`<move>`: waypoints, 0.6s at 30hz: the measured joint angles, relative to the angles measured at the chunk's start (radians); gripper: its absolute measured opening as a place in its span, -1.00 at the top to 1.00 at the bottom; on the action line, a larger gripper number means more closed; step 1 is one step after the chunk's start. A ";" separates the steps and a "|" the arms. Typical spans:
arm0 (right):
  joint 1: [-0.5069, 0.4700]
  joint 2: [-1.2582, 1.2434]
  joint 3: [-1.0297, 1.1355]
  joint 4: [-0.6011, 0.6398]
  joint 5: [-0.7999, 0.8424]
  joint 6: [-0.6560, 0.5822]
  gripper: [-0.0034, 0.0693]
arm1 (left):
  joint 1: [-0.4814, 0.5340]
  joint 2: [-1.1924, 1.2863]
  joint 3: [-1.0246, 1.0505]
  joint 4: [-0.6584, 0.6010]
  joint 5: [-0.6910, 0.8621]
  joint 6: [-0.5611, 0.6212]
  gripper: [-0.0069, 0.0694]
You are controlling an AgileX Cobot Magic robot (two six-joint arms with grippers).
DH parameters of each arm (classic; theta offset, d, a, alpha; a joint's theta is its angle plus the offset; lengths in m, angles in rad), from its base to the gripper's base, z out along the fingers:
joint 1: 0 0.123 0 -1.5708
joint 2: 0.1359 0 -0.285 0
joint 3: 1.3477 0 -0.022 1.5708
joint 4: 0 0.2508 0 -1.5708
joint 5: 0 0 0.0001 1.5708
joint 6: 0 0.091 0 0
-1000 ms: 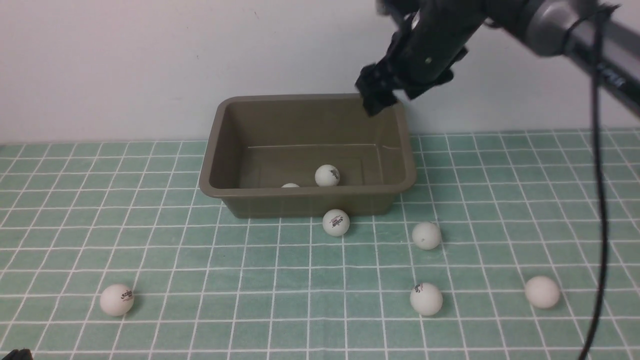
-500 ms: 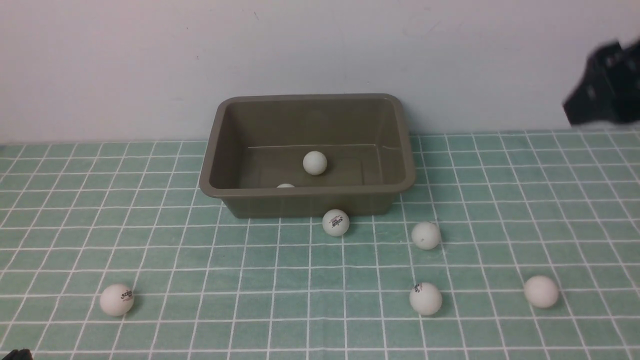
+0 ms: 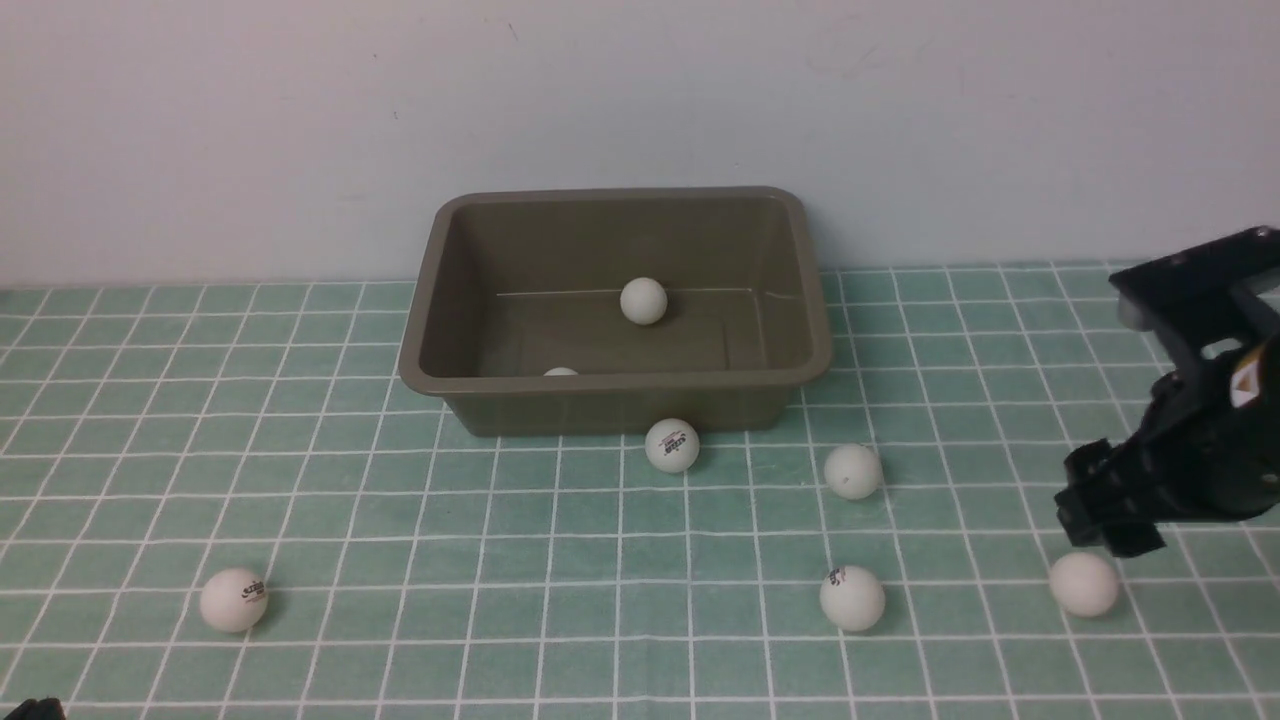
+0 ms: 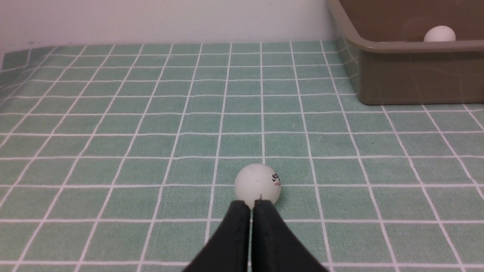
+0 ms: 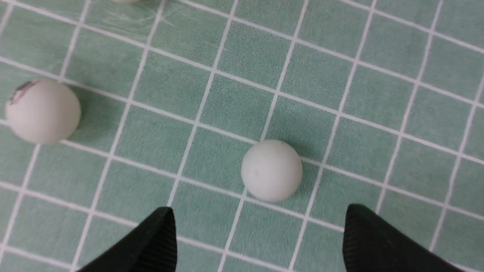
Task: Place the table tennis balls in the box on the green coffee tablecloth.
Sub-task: 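Reach for and grasp a ping pong ball on the table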
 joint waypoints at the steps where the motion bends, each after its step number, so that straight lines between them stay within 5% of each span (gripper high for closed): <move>1: 0.000 0.022 0.000 -0.002 -0.012 0.001 -0.56 | 0.000 0.000 0.000 0.000 0.000 0.000 0.83; 18: -0.004 0.301 0.000 -0.051 -0.106 0.027 -0.56 | 0.000 0.000 0.000 0.000 0.000 0.000 0.83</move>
